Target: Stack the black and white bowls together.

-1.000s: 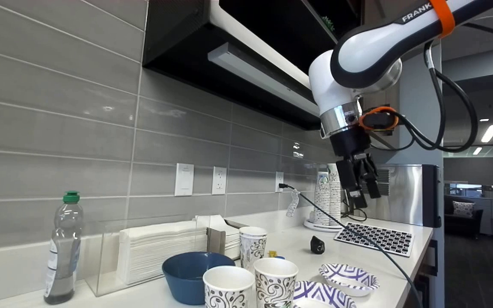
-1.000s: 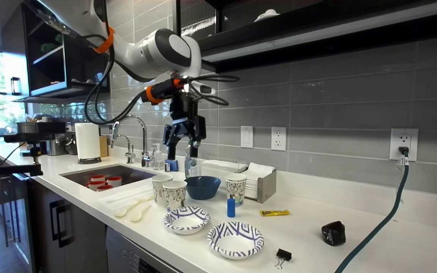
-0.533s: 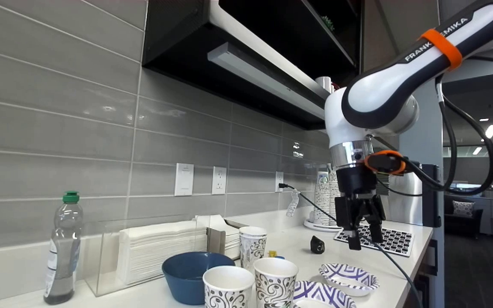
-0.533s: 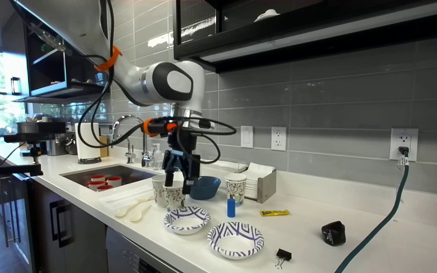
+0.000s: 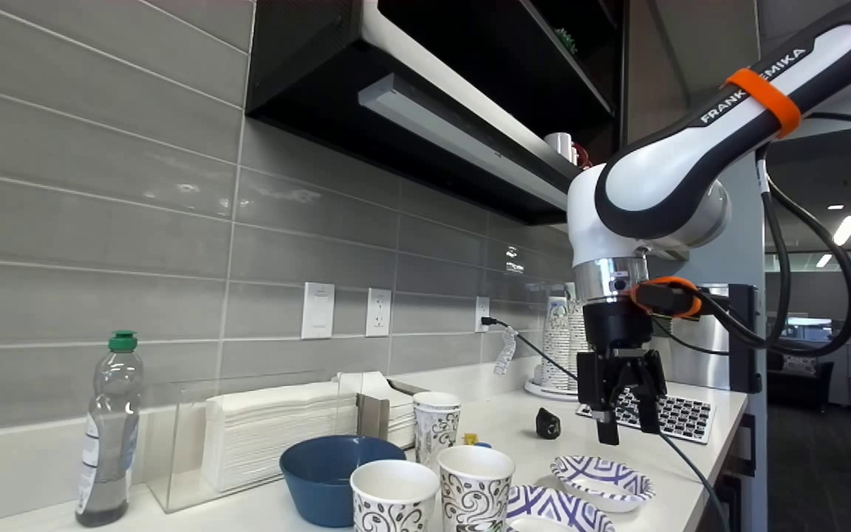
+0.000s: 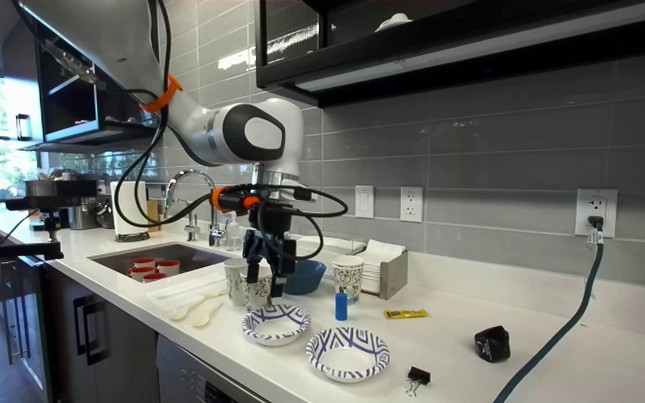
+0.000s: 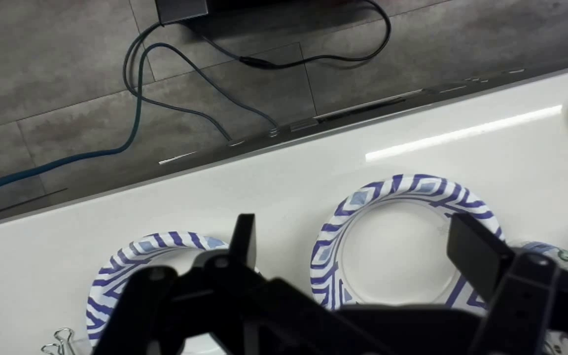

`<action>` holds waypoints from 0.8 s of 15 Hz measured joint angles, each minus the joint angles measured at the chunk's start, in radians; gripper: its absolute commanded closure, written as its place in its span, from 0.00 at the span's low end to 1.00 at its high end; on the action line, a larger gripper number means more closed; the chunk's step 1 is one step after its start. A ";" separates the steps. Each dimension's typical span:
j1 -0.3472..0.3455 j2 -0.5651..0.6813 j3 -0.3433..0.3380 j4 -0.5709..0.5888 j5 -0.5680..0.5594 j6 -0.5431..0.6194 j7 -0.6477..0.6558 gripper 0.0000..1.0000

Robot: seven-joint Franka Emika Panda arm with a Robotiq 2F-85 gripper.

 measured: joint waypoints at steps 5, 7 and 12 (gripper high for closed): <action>-0.002 0.013 -0.005 -0.015 0.013 0.004 0.044 0.00; -0.004 0.033 -0.009 -0.025 0.040 0.024 0.084 0.00; -0.006 0.074 -0.032 -0.075 0.179 0.143 0.120 0.00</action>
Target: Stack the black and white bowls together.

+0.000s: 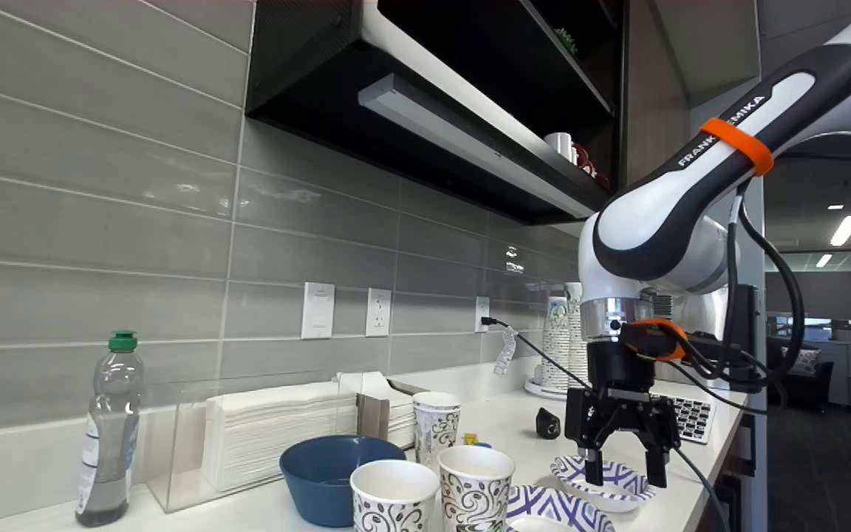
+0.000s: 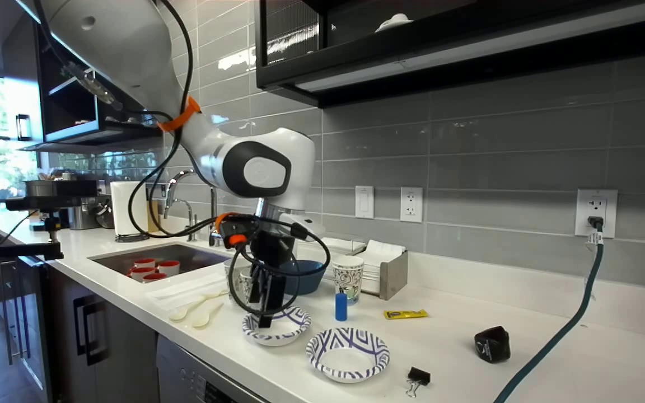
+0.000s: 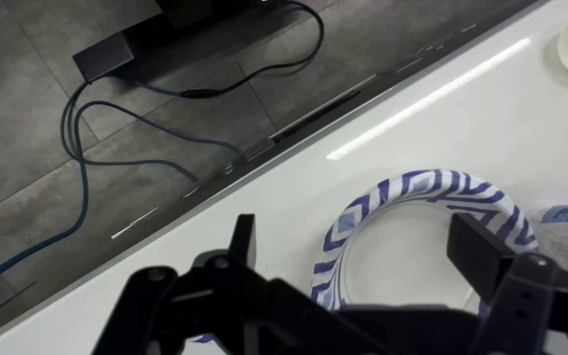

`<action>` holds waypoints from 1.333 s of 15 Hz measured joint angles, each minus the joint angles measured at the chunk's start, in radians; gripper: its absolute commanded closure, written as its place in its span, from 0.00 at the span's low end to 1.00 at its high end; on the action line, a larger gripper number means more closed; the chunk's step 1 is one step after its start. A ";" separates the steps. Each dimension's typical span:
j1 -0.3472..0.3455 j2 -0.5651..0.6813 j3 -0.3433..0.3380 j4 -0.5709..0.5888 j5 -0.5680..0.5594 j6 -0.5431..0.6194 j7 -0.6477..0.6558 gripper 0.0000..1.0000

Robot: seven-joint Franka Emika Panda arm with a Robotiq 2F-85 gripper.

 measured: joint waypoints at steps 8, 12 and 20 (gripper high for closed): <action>-0.006 0.049 -0.021 -0.077 0.118 0.252 0.001 0.00; -0.005 0.075 -0.020 -0.079 0.127 0.297 0.015 0.26; -0.005 0.105 -0.019 -0.079 0.127 0.315 0.047 0.74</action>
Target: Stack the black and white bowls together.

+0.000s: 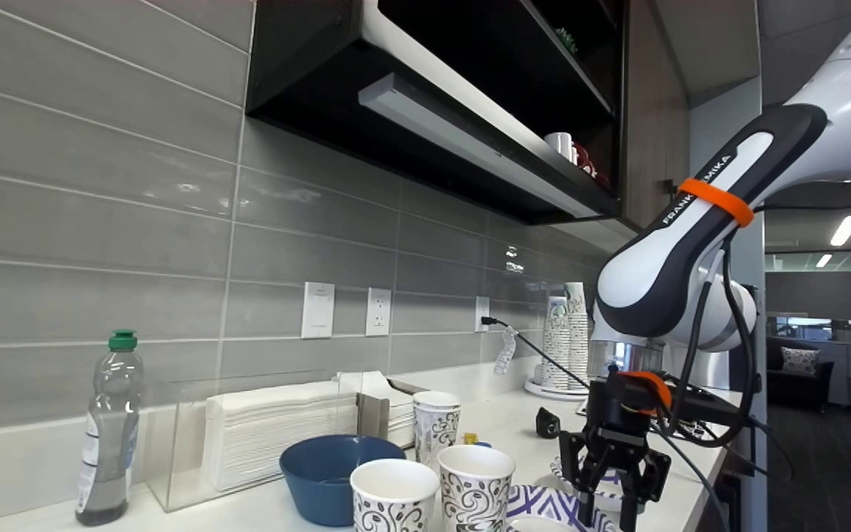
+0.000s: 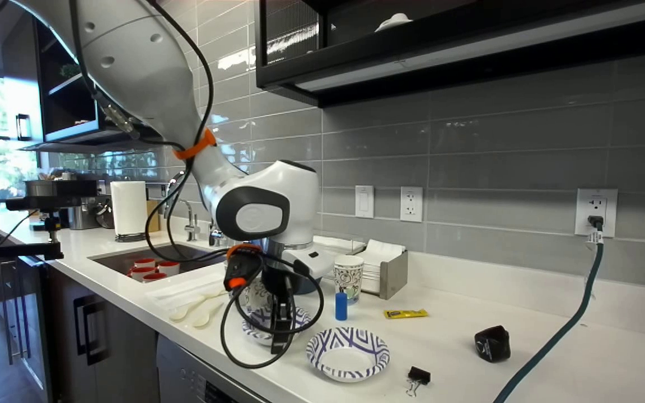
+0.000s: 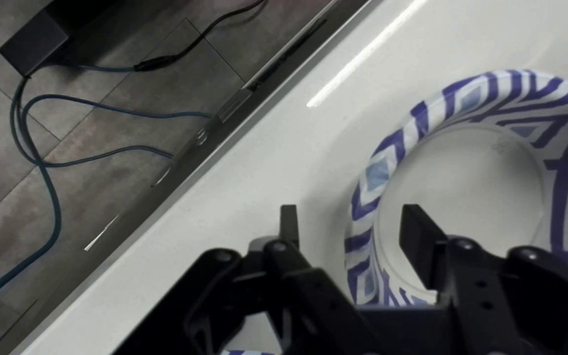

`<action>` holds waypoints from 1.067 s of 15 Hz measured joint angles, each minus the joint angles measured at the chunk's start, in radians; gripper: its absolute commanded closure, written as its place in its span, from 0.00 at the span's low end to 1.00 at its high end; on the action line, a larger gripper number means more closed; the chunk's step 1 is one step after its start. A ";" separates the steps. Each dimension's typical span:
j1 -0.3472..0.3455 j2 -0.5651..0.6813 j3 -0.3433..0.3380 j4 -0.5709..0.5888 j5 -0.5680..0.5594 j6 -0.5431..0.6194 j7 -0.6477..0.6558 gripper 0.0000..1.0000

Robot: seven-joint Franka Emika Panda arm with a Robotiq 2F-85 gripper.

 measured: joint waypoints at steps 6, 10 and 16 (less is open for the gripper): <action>0.000 0.002 -0.001 0.002 0.000 0.000 0.006 0.98; -0.001 -0.015 -0.004 0.017 0.000 0.000 0.011 0.97; -0.001 -0.045 -0.005 0.019 0.001 0.000 0.011 1.00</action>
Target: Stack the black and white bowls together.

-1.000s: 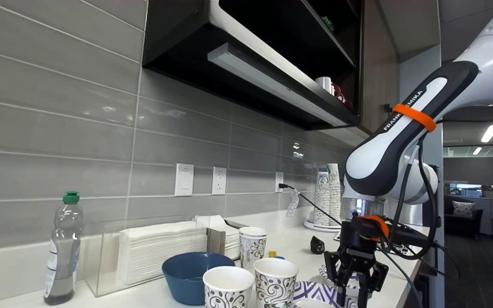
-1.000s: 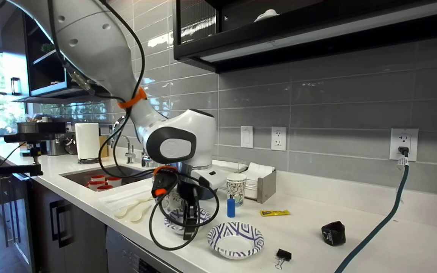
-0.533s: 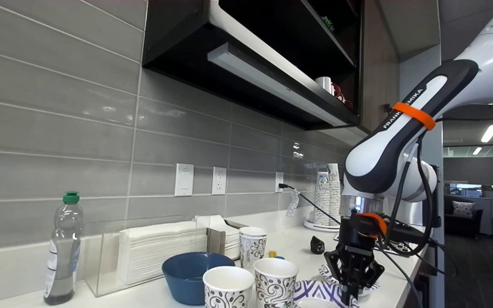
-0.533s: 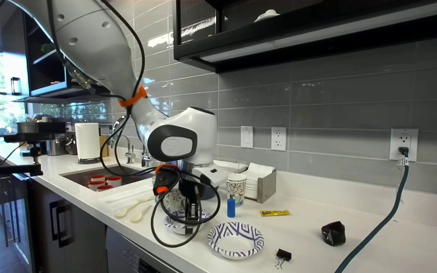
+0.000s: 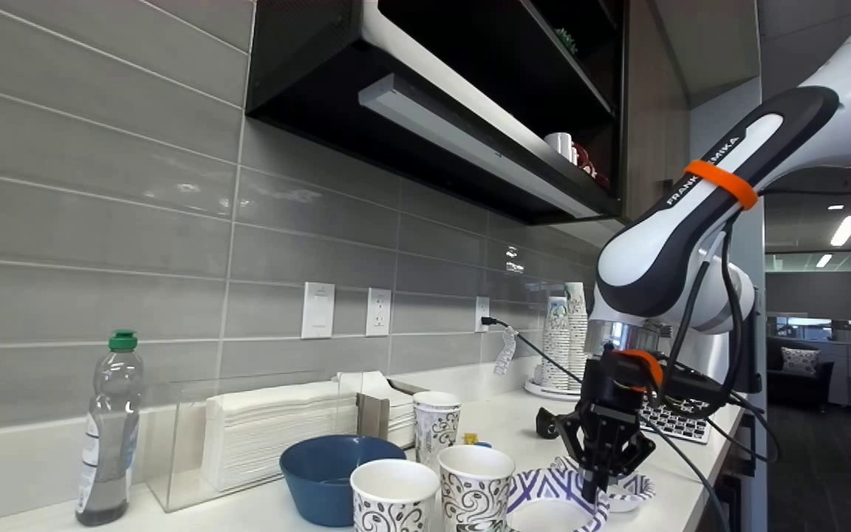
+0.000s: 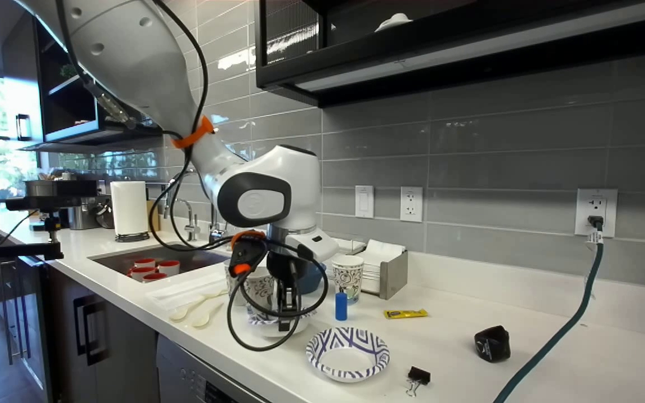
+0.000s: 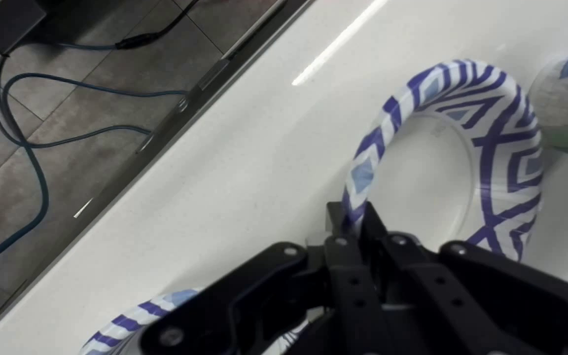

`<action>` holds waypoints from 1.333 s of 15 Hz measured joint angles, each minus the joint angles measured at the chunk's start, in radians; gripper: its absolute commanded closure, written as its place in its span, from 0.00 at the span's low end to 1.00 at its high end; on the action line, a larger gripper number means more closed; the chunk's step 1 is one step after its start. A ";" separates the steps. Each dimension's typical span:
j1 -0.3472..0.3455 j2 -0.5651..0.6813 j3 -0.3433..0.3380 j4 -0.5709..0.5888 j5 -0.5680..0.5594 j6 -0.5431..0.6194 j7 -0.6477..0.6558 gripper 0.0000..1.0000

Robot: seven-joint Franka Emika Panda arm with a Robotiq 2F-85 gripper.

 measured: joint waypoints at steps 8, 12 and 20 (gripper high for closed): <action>0.000 -0.109 -0.029 0.000 0.119 0.008 -0.078 0.99; -0.024 -0.172 -0.088 -0.003 0.161 0.008 -0.116 0.99; -0.081 -0.213 -0.189 -0.020 0.172 -0.024 -0.189 0.99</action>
